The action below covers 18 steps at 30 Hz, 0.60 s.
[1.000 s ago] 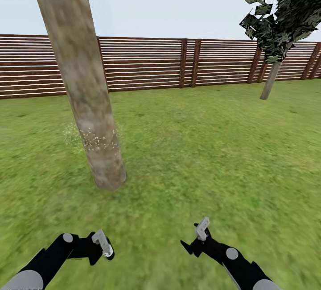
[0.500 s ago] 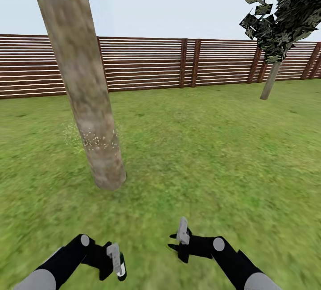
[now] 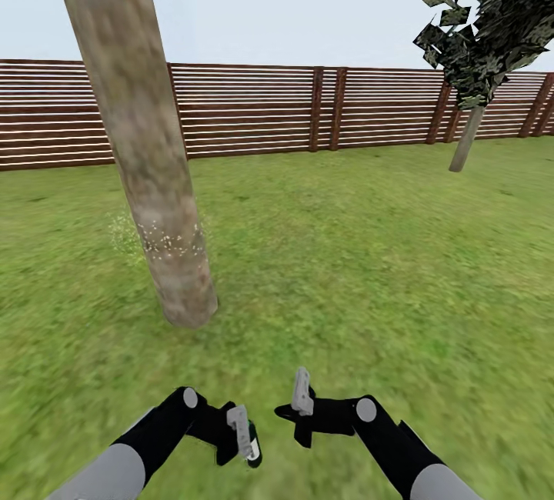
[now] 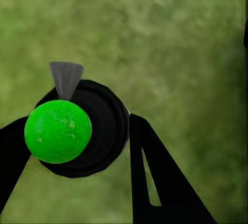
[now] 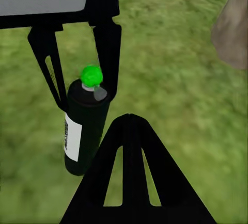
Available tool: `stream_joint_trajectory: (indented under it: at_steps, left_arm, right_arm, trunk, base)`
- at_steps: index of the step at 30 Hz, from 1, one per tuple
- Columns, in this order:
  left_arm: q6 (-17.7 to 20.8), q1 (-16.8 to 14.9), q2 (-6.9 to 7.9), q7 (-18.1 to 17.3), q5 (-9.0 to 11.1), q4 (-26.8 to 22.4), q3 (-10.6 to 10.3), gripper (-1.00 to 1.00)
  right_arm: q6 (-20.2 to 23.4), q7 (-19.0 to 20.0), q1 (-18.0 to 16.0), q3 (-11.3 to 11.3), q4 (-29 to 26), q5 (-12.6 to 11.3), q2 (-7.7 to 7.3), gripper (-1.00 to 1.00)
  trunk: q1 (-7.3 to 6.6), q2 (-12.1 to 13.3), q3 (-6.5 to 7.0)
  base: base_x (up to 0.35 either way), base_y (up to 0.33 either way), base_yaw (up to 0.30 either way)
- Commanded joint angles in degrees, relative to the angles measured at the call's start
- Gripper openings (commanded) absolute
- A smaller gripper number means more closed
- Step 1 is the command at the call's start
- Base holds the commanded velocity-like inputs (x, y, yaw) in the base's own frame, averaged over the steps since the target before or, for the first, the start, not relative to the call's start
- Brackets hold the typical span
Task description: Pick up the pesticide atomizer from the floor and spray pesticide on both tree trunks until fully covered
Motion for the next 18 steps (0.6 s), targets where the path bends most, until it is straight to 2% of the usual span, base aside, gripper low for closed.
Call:
stream_joint_trajectory:
  at_steps: [1, 6, 8, 11, 18]
  left_arm:
    - [0.12, -0.12, -0.46, -0.22, -0.30, -0.09, -0.08, -1.00]
    - [0.16, -0.94, -1.78, -0.47, -0.32, -0.09, -0.14, -1.00]
    - [0.21, -1.39, -2.39, -0.47, -0.37, -0.09, -1.23, -1.00]
    - [0.32, -2.06, -2.56, -0.47, -0.33, -0.09, -3.29, -1.00]
    - [0.23, -2.55, -2.48, -0.68, -0.04, -0.76, -3.57, -1.00]
  right_arm:
    - [-0.30, 0.00, -0.02, -0.04, -0.02, 0.50, 0.04, -1.00]
    - [-0.30, 0.00, 0.01, -0.06, -0.01, 0.53, 0.01, -1.00]
    - [-0.30, 0.00, -0.02, -0.06, -0.01, 0.58, 0.00, -1.00]
    - [-0.30, 0.00, -0.02, -0.06, 0.06, 0.59, 0.00, -1.00]
    - [-0.30, 0.00, 0.00, -0.12, 0.27, 0.59, 0.00, -1.00]
  trunk:
    - [-0.01, -0.02, -0.05]
    - [-0.01, -0.02, -0.05]
    - [-0.01, -0.02, -0.05]
    - [-0.01, -0.02, -0.05]
    - [-0.01, -0.02, -0.05]
  base:
    - [0.000, 0.000, 0.000]
    - [0.000, 0.000, 0.000]
    - [0.000, 0.000, 0.000]
    - [0.000, 0.000, 0.000]
    - [0.000, 0.000, 0.000]
